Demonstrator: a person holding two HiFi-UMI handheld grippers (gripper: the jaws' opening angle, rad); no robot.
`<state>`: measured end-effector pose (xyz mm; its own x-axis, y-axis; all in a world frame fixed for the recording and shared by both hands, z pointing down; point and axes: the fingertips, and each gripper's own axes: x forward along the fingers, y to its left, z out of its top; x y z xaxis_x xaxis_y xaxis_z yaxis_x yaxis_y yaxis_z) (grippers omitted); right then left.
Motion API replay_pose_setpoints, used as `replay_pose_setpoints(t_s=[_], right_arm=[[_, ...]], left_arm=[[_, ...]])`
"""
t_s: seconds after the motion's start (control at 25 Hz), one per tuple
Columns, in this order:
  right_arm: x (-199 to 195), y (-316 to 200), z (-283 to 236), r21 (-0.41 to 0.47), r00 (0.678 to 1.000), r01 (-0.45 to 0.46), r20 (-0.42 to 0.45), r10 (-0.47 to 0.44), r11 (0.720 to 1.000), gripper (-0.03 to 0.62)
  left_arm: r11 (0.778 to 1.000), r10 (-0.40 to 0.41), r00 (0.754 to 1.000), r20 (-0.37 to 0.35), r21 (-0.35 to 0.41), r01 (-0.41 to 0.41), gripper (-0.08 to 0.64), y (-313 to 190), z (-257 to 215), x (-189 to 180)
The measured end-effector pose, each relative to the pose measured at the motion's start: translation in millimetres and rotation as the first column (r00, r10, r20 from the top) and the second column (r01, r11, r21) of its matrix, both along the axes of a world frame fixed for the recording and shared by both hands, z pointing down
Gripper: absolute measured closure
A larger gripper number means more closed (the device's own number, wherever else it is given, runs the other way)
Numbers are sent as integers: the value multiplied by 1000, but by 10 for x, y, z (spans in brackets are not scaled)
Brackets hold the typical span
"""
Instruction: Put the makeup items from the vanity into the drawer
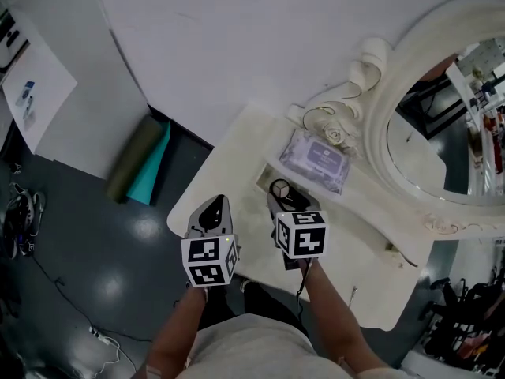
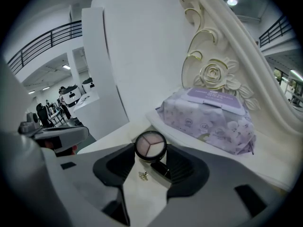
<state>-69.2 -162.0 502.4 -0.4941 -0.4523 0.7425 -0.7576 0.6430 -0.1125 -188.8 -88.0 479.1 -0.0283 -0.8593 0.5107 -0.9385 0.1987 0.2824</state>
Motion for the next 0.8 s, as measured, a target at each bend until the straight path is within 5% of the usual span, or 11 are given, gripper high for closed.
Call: replay_pose_setpoints(t_s=[0.8], right_arm=[[-77,-56,166,-66,1000,-7,-16,6,998,377]], left_arm=[[999,-51,998,-45,-20,50,551,-42,172,-145]])
